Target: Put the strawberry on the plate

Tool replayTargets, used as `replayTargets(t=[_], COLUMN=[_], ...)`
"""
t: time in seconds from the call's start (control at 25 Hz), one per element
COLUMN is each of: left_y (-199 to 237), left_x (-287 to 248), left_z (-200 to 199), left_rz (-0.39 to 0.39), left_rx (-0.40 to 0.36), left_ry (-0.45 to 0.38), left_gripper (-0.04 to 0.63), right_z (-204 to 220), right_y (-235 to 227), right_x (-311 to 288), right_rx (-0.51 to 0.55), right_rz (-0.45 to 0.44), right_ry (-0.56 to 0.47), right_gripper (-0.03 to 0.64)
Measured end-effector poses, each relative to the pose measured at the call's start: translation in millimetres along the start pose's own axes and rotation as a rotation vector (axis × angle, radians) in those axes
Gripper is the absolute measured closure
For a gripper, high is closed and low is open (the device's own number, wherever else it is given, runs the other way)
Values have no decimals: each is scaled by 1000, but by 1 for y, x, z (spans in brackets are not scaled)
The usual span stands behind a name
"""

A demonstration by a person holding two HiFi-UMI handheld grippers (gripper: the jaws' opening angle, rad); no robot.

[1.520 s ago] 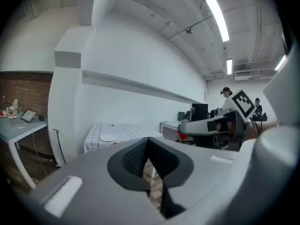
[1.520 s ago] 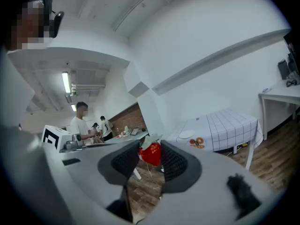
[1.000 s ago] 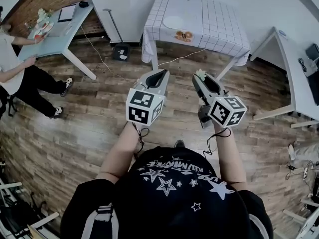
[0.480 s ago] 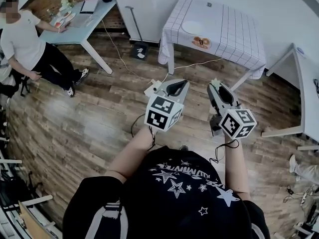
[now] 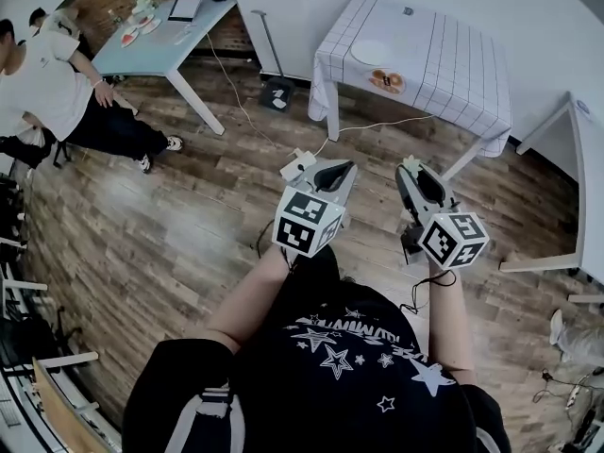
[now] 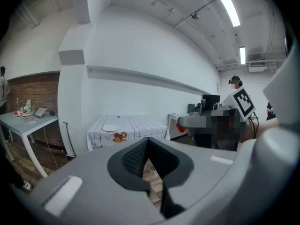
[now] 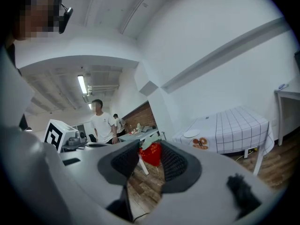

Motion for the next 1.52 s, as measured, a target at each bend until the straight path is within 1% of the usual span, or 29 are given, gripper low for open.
replayTargets(t=[0.12,0.24,0.32,0.44,0.6,0.76,0.92,1.16,1.36,1.52], left_y=[-1,6,10,17,30,55,84,135,175,203], left_x=[2,-3,-9,-23,-38,-54,-77,-116,-141,-160], left_z=[-4,-5,-4,-4,-11,-18,-24,-32,-38,-40], left_rz=[0,-8,-5,1,9,12,5,-17,-55,-46], left_rx=[10,40,55,49,20,57,66,82,104,106], left_ry=[-18,-27,-26,-18,-27,-46,-51,-39,-33,-14], left_gripper=[586,586,586,586,586,586,586,586,586,586], right_z=[0,3,5,7,1,-1,1,-12,-18,-17], right_y=[-4,-9,-12,-21,-33,-47,-61,-93,-120,-131], right_x=[3,3,4,0,-14,-40,-71,-125,-164,-194], right_rx=[-4,8,2,3,1,1,-5,2,-17,-37], right_rz=[12,49,56,72,85,101,106,117,118,129], right_ry=[-17,-11,-2,19,21,24,54,84,96,123], right_gripper=[471,471,471,471,471,471,470,471,471,471])
Point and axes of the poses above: the fingertips, and each gripper's own axes: x backward along the fingers, y to its left, z out of its underside, the point moved 10 cm from there along x, backward along the fingers, and after that the axes turned 2 degrees about -y, right-handed, at the moved point
